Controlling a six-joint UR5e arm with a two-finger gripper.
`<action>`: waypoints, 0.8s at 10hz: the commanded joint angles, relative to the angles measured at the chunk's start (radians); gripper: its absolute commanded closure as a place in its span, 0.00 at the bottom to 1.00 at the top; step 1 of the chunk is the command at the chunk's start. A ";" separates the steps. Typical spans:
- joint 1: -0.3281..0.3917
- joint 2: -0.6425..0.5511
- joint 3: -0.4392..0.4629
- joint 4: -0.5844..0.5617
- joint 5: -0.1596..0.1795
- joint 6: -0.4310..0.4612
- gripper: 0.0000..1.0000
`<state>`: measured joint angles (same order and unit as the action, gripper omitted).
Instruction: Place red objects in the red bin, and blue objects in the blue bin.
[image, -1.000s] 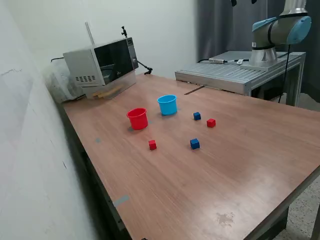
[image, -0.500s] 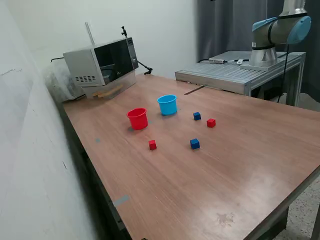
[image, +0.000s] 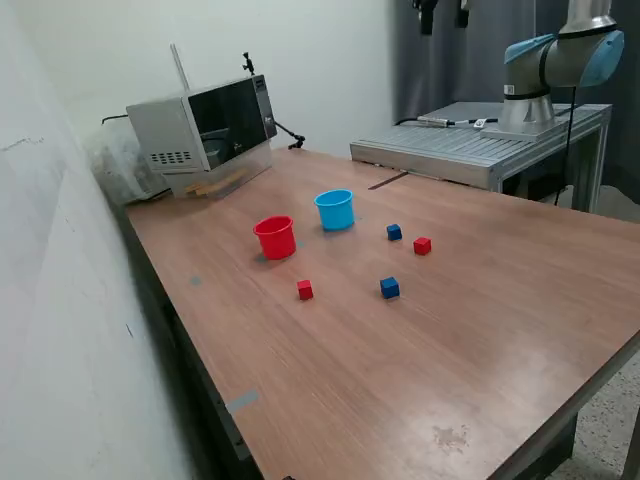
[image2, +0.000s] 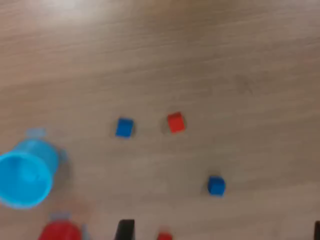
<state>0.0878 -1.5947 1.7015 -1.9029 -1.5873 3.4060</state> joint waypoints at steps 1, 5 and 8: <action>0.004 0.108 0.179 -0.241 0.012 0.036 0.00; -0.061 0.356 0.216 -0.395 0.001 0.064 0.00; -0.065 0.445 0.176 -0.423 -0.030 0.064 0.00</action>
<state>0.0282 -1.1985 1.8977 -2.3112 -1.6068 3.4691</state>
